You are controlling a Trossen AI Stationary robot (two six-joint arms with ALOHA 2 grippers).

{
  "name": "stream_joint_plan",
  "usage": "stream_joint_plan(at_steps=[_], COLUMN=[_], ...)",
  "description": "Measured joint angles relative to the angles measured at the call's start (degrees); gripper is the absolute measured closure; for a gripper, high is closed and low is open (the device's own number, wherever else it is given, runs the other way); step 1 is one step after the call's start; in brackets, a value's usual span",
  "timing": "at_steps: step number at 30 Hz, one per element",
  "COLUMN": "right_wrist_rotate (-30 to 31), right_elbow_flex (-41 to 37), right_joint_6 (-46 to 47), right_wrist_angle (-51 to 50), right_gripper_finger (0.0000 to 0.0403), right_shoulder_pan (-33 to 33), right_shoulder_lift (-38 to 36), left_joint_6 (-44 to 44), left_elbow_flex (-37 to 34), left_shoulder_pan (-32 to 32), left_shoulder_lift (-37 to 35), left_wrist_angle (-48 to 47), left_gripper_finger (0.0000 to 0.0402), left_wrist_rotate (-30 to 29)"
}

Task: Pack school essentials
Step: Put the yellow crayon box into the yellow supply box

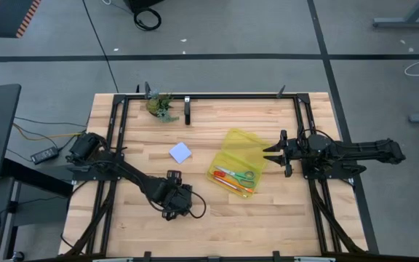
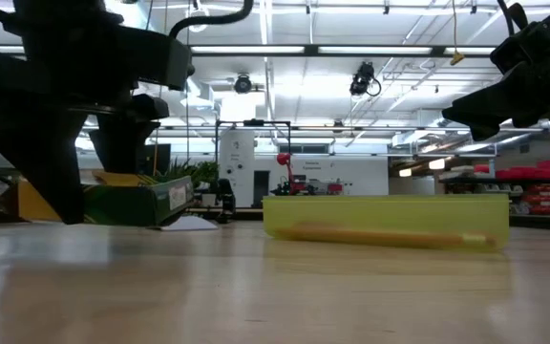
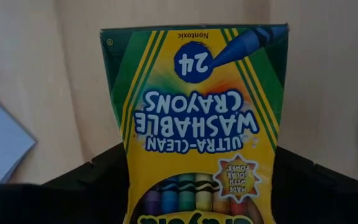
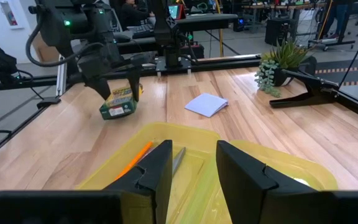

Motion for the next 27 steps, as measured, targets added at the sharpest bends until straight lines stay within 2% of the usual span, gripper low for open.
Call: stream_joint_plan(at_steps=[27], right_wrist_rotate=[0.0], right_elbow_flex=[-0.01], right_joint_6=[0.0], right_wrist_angle=[0.0], right_gripper_finger=[0.0272], right_shoulder_pan=[0.0], right_shoulder_lift=[-0.01], left_joint_6=[5.05], left_elbow_flex=[0.07], left_shoulder_pan=[2.96], left_shoulder_lift=[-0.22], left_wrist_angle=[-2.15], left_gripper_finger=[0.01], left_wrist_rotate=[0.07])
